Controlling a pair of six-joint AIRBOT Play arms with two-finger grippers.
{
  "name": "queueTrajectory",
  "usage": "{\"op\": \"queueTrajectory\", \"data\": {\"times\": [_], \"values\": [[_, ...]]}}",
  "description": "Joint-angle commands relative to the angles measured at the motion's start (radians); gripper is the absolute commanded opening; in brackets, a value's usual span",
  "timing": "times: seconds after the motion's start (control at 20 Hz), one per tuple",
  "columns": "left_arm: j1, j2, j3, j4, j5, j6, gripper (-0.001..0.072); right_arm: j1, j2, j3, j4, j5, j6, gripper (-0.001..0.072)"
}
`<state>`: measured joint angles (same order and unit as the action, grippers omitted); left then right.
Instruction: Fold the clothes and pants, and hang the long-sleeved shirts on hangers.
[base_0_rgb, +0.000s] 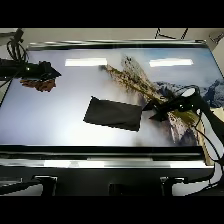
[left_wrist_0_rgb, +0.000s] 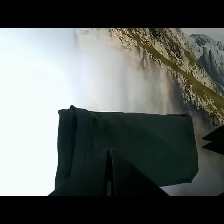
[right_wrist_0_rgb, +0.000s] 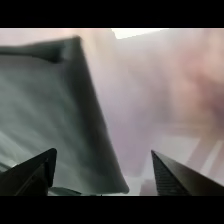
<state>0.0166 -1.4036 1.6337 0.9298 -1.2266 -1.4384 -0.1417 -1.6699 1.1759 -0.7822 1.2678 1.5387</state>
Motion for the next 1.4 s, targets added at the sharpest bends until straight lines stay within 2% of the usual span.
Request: {"op": "queueTrajectory", "data": {"times": [0.0,0.15,0.2,0.25,0.35,0.4,0.5,0.85,1.1,1.35], "values": [[-0.027,0.0,0.0,0.003,-0.003,-0.002,0.0021,0.007,-0.042,-0.099,0.182,-0.029,-0.186,0.0629],[-0.037,0.0,0.0,0.003,-0.004,-0.012,0.0022,0.057,-0.084,-0.099,0.259,-0.048,-0.227,0.0579],[-0.037,0.0,0.0,0.002,-0.004,-0.012,0.0021,0.072,-0.091,-0.099,0.262,-0.054,-0.227,0.053],[-0.037,0.0,0.0,0.002,-0.004,-0.012,0.0022,0.086,-0.097,-0.099,0.273,-0.056,-0.232,0.0435],[-0.037,0.0,0.0,0.003,-0.004,-0.012,0.0022,0.088,-0.094,-0.096,0.359,-0.024,-0.328,0.0061],[-0.037,0.0,0.0,0.003,-0.004,-0.011,0.0022,0.072,-0.09,-0.082,0.421,0.011,-0.366,0.005],[-0.037,0.0,0.0,0.003,-0.004,-0.011,0.0022,0.011,-0.076,0.006,0.439,0.084,-0.358,0.0047],[-0.037,0.0,0.0,0.007,0.012,0.0,0.0022,-0.319,0.053,0.467,0.106,0.202,-0.098,0.0047],[-0.037,0.0,0.0,0.007,0.016,0.0,0.0022,-0.6,0.058,0.686,0.077,0.25,0.045,0.0047],[-0.037,0.0,0.0,0.007,0.015,0.0,0.0022,-0.776,0.066,0.74,0.078,0.259,0.162,0.0047]]}}
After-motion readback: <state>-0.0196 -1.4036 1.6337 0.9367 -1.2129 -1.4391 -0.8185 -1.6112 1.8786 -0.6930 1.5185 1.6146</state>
